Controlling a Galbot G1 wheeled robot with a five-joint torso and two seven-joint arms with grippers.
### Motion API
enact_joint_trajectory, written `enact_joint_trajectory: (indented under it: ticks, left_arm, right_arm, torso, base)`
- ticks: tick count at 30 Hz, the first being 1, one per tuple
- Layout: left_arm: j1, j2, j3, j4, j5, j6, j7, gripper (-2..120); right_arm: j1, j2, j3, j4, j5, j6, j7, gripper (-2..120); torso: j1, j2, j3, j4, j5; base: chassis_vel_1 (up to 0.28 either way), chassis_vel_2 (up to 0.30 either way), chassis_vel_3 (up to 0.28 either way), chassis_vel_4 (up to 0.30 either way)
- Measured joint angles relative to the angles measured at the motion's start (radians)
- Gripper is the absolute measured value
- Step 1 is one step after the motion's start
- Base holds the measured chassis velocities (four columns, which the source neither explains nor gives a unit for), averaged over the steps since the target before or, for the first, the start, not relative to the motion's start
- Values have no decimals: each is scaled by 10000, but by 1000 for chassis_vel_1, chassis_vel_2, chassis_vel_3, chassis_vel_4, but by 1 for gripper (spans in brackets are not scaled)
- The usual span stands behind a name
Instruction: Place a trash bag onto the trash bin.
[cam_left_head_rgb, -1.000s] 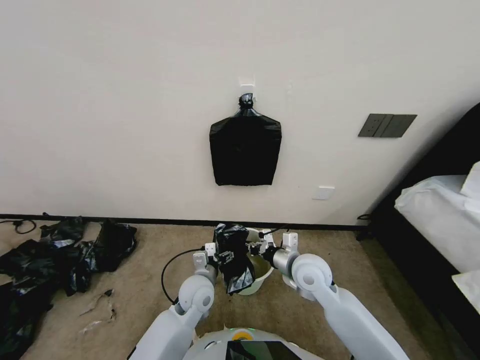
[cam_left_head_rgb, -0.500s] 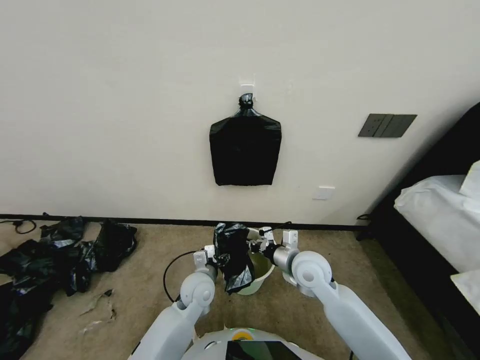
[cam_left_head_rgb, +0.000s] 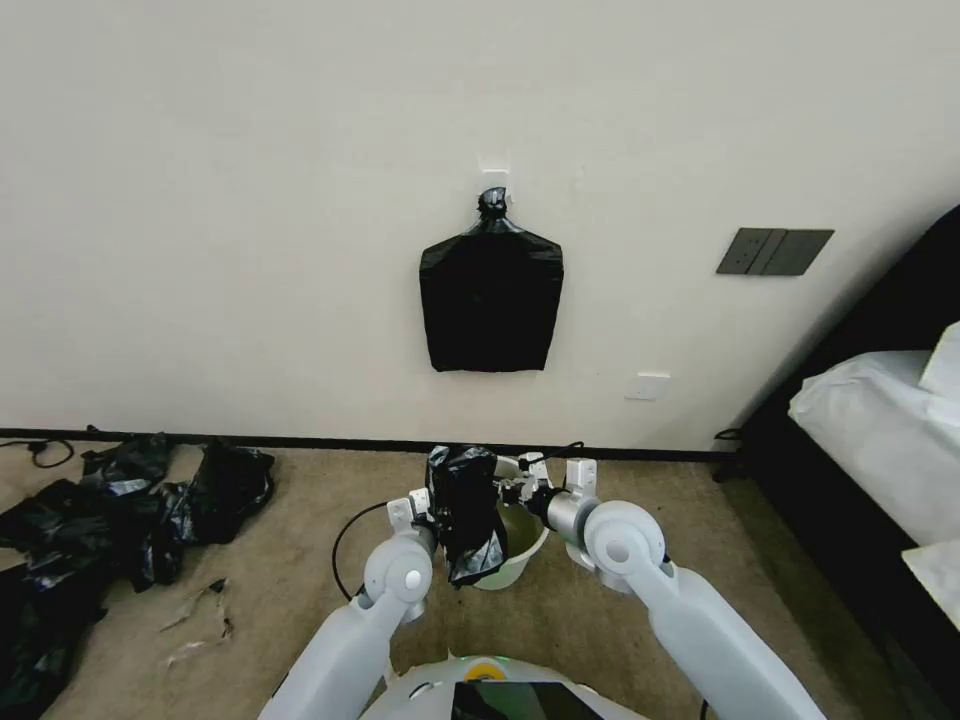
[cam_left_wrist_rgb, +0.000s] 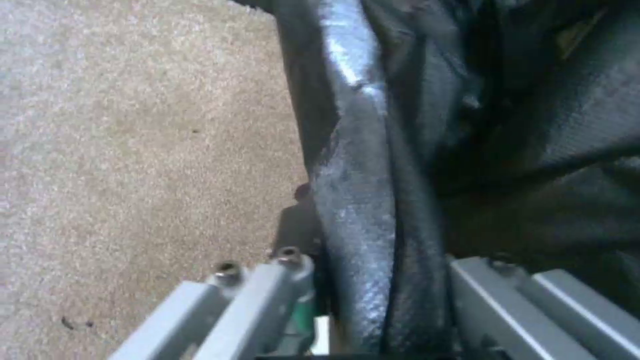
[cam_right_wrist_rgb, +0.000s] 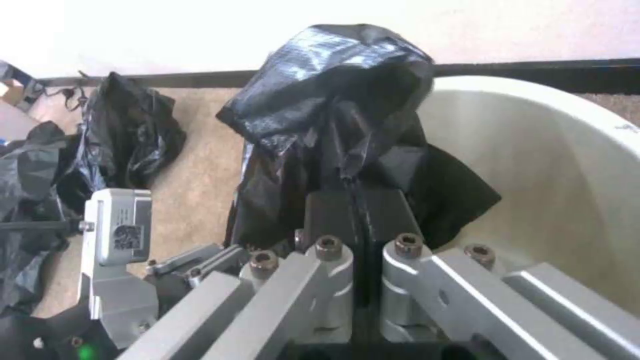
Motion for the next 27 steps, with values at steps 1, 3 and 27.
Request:
enact_joint_trajectory:
  ticks: [1, 3, 27]
  left_arm:
    - [0, -1, 0, 7, -4, -12, -17, 13]
    - [14, -2, -15, 33, -15, -94, -56, 5]
    - [779, 678, -673, -939, 287, -1051, 572, 1]
  right_arm:
    - [-1, 0, -2, 0, 0, 0, 0, 0]
    - [-15, 0, -11, 2, -1, 0, 0, 0]
    - [-569, -674, 815, 924, -1070, 22, 37, 0]
  torso:
    - [0, 0, 0, 0, 0]
    - [0, 0, 0, 0, 0]
    - [1, -1, 3, 1, -3]
  base:
    - [0, 0, 0, 0]
    - [0, 0, 0, 0]
    - [0, 0, 0, 0]
